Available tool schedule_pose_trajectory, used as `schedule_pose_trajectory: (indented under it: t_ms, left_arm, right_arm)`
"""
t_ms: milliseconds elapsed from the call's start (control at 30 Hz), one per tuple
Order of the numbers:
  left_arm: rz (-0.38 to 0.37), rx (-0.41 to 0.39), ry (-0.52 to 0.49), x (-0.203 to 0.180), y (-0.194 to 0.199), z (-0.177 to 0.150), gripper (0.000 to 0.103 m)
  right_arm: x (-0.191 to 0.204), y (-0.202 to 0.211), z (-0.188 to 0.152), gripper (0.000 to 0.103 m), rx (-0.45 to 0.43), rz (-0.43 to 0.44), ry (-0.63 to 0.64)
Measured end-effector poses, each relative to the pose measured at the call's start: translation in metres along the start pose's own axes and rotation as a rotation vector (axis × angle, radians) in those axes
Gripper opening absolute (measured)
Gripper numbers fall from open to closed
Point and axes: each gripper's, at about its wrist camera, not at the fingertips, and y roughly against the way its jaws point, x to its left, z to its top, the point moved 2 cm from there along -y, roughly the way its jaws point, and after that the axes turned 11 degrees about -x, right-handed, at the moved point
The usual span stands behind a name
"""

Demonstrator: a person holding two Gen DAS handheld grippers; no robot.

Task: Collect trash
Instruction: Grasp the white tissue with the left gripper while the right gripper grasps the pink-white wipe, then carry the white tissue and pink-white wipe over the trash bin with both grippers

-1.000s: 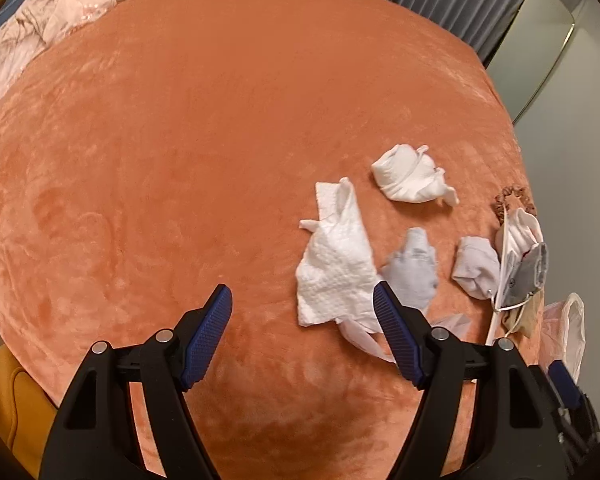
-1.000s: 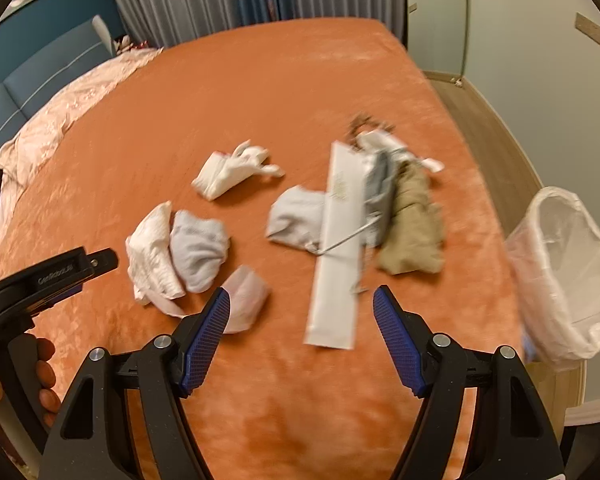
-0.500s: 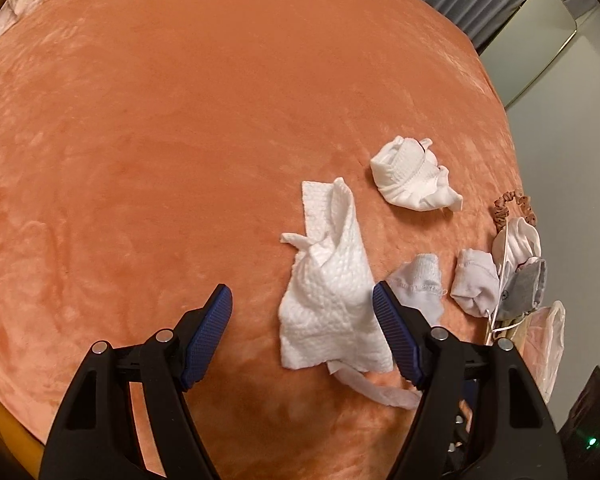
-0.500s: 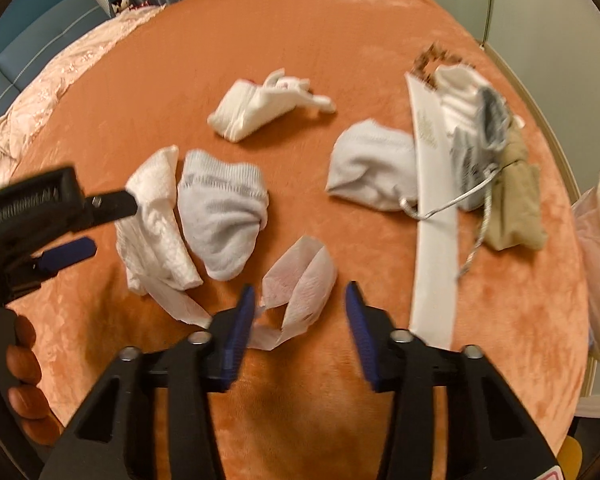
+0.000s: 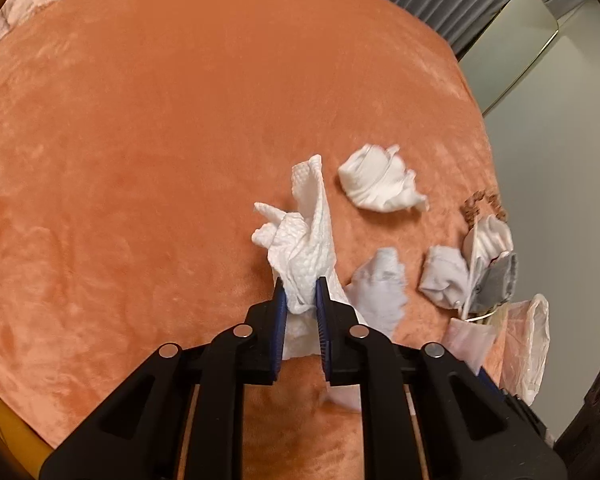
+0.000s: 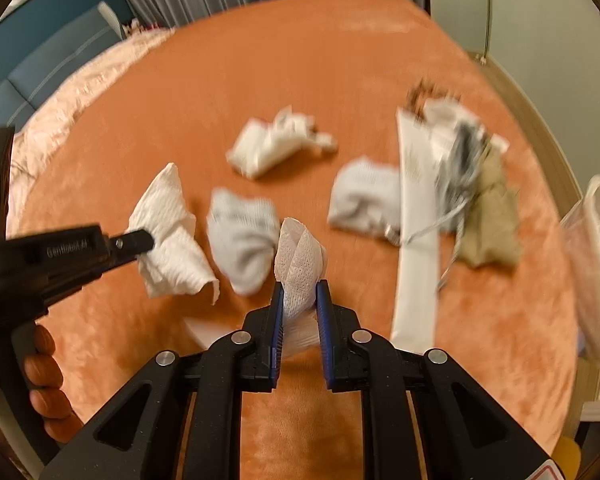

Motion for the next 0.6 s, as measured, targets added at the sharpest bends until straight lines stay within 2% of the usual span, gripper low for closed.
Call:
schedule_pose_trajectory:
  t_ms: [100,267,400,600]
  left_arm:
    - [-0.008,-0.056,-0.018,-0.014,0.027,0.013,0.014]
    - [-0.039,-0.161,-0.088,-0.057,0.075,0.035,0.014]
    - [-0.095,-0.226,-0.149,-0.107,0.111,0.045,0.014]
    - [-0.185,-0.279,-0.258,-0.195,0.144,0.04,0.014]
  right_arm:
    - [-0.005,0.021,0.02,0.015,-0.06,0.014,-0.008]
    - [-0.018,0.076,0.064,0.014,-0.202,0.029,-0.003]
    - [-0.04,0.126,0.098,0.014,-0.319,0.029,-0.017]
    - [-0.089,0.186,0.133,0.014,-0.443,-0.009,-0.039]
